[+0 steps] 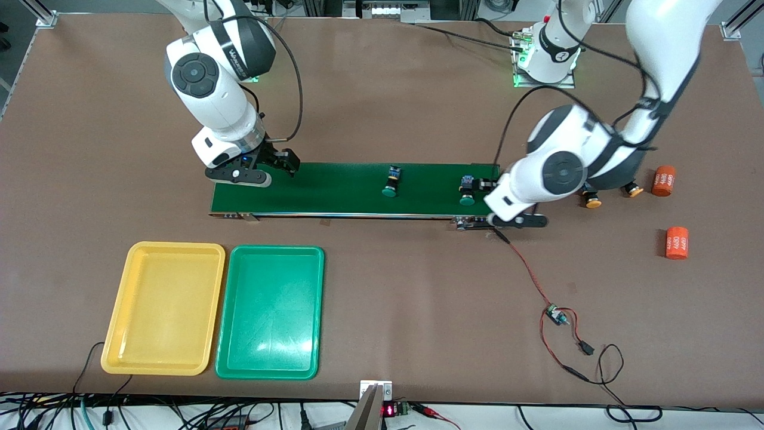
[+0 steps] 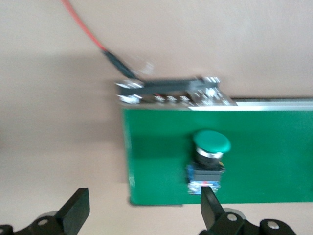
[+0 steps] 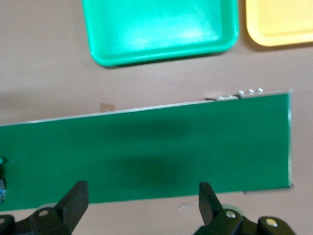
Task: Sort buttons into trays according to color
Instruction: 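Lower the green button onto the belt and open the left gripper, then reach the left gripper to an orange battery while the right gripper rises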
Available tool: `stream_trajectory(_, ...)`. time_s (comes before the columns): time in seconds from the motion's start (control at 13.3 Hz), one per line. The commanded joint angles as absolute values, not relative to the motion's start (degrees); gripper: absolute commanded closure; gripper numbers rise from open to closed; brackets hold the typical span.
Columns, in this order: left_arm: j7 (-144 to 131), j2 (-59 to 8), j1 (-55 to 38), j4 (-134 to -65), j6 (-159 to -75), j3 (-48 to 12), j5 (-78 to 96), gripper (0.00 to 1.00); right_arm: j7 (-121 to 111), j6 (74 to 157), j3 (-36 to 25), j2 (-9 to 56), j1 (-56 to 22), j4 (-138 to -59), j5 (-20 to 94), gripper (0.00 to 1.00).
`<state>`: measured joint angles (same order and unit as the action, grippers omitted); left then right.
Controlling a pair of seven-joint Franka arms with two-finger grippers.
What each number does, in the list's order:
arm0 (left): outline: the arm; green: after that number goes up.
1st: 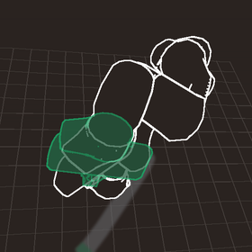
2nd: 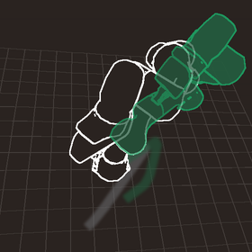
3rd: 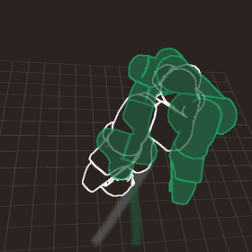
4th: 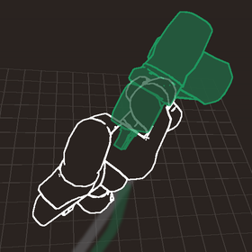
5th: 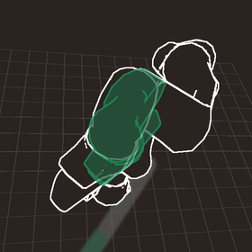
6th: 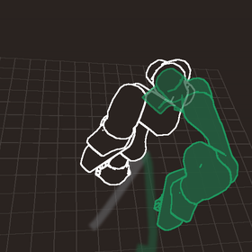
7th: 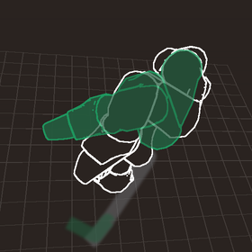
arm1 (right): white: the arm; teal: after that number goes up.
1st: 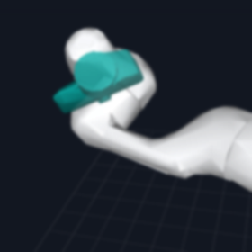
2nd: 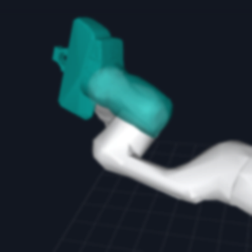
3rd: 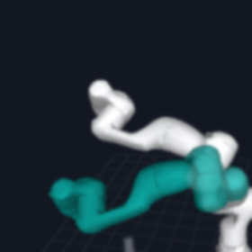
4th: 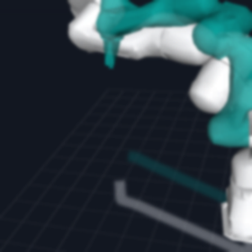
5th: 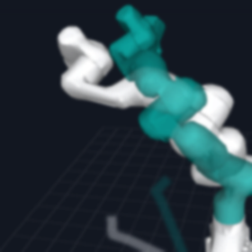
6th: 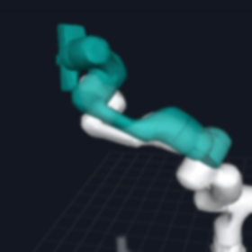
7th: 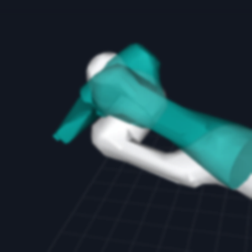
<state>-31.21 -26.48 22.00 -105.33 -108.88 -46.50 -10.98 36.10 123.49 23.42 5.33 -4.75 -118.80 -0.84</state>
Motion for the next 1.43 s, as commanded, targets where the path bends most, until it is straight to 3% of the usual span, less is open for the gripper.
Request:
stream_trajectory(0.0,-30.50,-23.47,23.11,-103.46,-107.31,-41.07,-10.11,0.00,37.97,117.88,23.03,3.17,-4.65,-117.43,-1.58,0.00)
stream_trajectory(0.3,-28.67,-23.64,23.20,-103.01,-108.28,-26.05,-10.81,0.00,39.38,115.68,22.68,1.50,-4.22,-116.63,-1.58,0.00)
stream_trajectory(0.53,-13.32,-24.96,23.90,-103.09,-114.58,-18.13,-13.53,0.00,38.24,114.08,22.85,0.44,-1.06,-116.10,-1.67,0.00)
stream_trajectory(0.98,21.56,-28.91,26.81,-103.10,-129.53,-10.13,-13.54,0.00,31.30,107.06,22.85,-2.98,2.90,-115.93,-1.32,0.00)
stream_trajectory(1.36,29.52,-34.45,27.68,-103.18,-138.60,-5.72,-13.45,0.00,30.94,110.55,23.03,-2.55,4.22,-116.89,-0.62,0.00)
